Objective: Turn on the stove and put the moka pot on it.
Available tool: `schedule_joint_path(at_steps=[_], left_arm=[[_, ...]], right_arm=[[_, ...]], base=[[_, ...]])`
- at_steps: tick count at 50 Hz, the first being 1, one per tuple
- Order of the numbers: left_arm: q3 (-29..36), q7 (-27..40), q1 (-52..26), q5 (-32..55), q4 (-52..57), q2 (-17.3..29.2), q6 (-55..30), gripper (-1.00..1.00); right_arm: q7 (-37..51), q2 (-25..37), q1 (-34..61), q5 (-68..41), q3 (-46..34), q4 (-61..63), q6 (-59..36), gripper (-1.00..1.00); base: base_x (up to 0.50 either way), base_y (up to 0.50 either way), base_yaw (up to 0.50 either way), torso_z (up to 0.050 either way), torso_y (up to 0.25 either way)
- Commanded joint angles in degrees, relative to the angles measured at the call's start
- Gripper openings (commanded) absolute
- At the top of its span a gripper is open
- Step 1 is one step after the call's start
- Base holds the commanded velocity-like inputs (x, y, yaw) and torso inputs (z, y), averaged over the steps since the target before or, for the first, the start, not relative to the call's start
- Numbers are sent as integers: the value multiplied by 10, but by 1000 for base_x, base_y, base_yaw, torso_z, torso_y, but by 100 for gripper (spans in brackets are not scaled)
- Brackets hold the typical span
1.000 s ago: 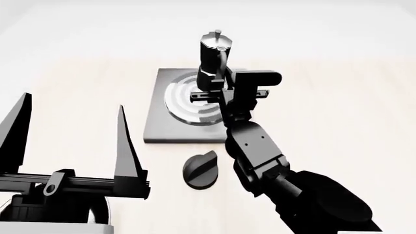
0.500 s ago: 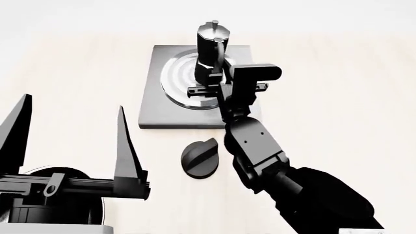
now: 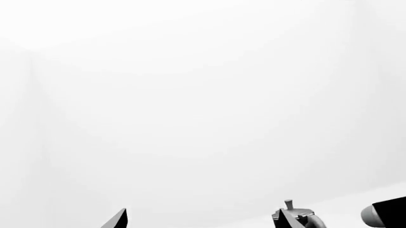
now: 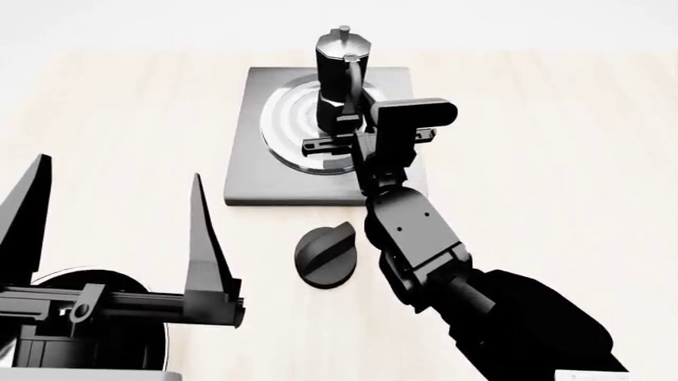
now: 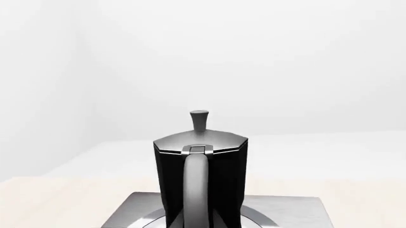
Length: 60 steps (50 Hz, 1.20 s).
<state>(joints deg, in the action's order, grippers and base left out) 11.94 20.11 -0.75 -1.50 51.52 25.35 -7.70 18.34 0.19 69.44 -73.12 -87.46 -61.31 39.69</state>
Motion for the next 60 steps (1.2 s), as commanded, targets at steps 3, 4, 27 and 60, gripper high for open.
schedule_joint_path(at_steps=[3,4,27,60], left_arm=[[0,2,1,3,1,1,4,100],[0,2,1,3,1,1,4,100],[4,4,-6,6,-8,1,11,100],[-39,-42,-321,83,58,15,-294,100]], right_arm=[[12,-2,-3,-1,-5,-5,-7,100],[9,-2,-2,-2,-5,-5,-11,100],[12,-2,-6,15,-5,-2,3,100],[339,289,188,174,-30,579,-29,100]], base=[[0,0,1,0,0],[0,0,0,0,0],[0,0,0,0,0],[0,0,0,0,0]])
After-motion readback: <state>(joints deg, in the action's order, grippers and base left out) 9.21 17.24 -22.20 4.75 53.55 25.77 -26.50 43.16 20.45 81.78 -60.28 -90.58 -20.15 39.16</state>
